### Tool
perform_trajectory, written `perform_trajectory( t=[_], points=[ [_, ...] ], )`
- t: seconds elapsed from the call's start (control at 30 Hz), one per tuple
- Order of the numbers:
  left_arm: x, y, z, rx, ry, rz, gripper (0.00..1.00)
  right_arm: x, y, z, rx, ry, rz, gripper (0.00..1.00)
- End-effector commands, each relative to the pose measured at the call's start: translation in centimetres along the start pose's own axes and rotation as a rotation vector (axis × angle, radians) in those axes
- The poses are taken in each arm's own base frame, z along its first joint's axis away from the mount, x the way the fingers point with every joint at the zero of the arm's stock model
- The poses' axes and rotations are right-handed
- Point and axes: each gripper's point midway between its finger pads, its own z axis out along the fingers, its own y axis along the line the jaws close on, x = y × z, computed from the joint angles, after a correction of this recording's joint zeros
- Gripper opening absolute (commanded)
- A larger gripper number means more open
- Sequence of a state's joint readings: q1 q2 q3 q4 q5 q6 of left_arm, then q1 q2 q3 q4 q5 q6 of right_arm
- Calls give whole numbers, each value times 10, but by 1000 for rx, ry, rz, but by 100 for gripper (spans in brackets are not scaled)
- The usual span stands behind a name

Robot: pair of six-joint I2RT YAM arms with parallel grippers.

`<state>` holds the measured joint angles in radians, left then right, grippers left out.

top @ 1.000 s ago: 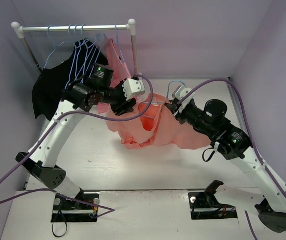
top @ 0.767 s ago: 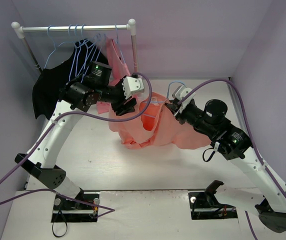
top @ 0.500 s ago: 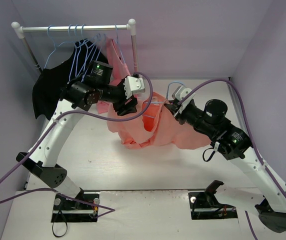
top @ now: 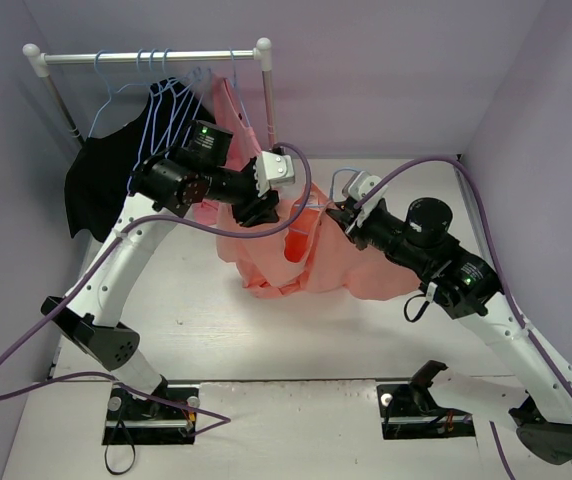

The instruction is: Place the t-shirt on the hanger

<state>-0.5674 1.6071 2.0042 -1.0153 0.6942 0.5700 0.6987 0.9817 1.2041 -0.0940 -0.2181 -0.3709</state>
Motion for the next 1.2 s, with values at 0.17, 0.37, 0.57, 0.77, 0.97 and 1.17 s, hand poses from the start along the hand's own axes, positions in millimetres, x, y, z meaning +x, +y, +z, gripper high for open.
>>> perform_trajectory(
  t=[0.17, 0.37, 0.57, 0.77, 0.97, 1.17],
  points=[
    [-28, -8, -9, 30, -96, 80, 2, -39, -10, 3, 17, -144, -5, 0],
    [-16, -18, -10, 44, -76, 41, 0, -23, -7, 2, 26, -111, 4, 0],
    [-1, -18, -12, -49, -100, -17, 0, 1, -5, -6, 51, -63, 22, 13],
    [-12, -12, -31, -177, -195, -29, 0, 30, -6, -15, 89, -1, 45, 31],
    [-16, -11, -48, -252, -219, -27, 0, 45, -9, -30, 113, 43, 74, 45],
    [-48, -10, -74, -304, -307, 5, 0, 10, -32, -47, 195, 14, 66, 58]
  ],
)
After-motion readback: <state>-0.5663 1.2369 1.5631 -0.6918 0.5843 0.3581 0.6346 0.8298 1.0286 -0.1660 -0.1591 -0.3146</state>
